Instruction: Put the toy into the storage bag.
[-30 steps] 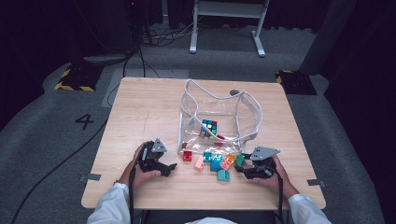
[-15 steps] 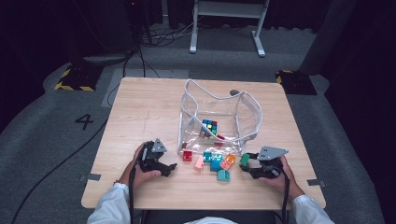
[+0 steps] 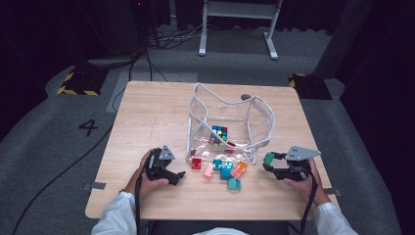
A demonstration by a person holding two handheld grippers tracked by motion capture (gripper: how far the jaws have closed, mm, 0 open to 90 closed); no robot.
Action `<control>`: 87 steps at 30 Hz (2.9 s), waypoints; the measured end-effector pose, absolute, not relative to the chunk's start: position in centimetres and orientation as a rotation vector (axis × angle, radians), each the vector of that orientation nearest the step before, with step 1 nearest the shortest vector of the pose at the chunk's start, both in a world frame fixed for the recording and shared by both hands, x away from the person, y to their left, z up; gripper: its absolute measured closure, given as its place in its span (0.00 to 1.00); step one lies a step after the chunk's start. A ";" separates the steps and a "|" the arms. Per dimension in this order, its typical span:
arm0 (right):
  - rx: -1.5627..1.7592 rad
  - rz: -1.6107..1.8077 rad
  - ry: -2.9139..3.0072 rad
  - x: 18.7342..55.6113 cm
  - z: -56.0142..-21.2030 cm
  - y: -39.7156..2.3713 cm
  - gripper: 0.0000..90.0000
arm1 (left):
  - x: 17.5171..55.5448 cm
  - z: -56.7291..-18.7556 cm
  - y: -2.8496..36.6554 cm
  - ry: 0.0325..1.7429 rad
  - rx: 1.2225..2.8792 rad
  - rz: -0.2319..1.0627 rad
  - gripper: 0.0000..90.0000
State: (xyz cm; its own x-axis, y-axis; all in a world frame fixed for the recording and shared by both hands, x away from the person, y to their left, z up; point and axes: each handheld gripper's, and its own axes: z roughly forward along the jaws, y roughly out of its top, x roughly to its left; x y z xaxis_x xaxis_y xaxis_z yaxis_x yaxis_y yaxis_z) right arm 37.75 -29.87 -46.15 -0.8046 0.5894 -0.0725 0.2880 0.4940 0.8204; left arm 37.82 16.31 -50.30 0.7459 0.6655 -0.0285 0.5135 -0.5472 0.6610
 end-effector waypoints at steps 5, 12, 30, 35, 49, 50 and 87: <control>0.755 1.228 2.354 38.2 -44.7 -30.8 0.48 | 37.8 -50.3 16.3 0.879 2.277 0.295 0.06; 0.787 1.241 2.289 39.0 -42.3 -32.4 0.48 | 37.8 -50.3 16.3 0.884 2.274 0.295 0.06; 0.761 1.292 2.190 42.5 -34.1 -32.7 0.48 | 37.8 -50.3 16.3 0.886 2.273 0.296 0.06; 0.742 1.312 2.202 43.7 -32.6 -31.5 0.48 | 37.8 -50.3 16.3 0.886 2.274 0.296 0.06; 0.656 1.324 2.284 46.7 -31.2 -26.9 0.48 | 37.8 -50.3 16.3 0.884 2.274 0.294 0.06; 0.643 1.325 2.293 46.8 -31.3 -26.6 0.48 | 37.8 -50.3 16.3 0.886 2.273 0.297 0.06; 0.414 0.656 2.744 50.3 -34.1 -19.2 0.48 | 37.8 -50.3 16.3 0.882 2.275 0.296 0.06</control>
State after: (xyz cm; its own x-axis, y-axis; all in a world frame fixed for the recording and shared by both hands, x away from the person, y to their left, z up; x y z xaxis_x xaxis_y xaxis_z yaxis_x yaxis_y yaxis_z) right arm 50.34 -19.21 -34.11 -0.9170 0.3395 -0.2092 0.2082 0.8549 0.4751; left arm 37.82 16.31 -50.30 0.7455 0.6659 -0.0288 0.5138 -0.5466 0.6612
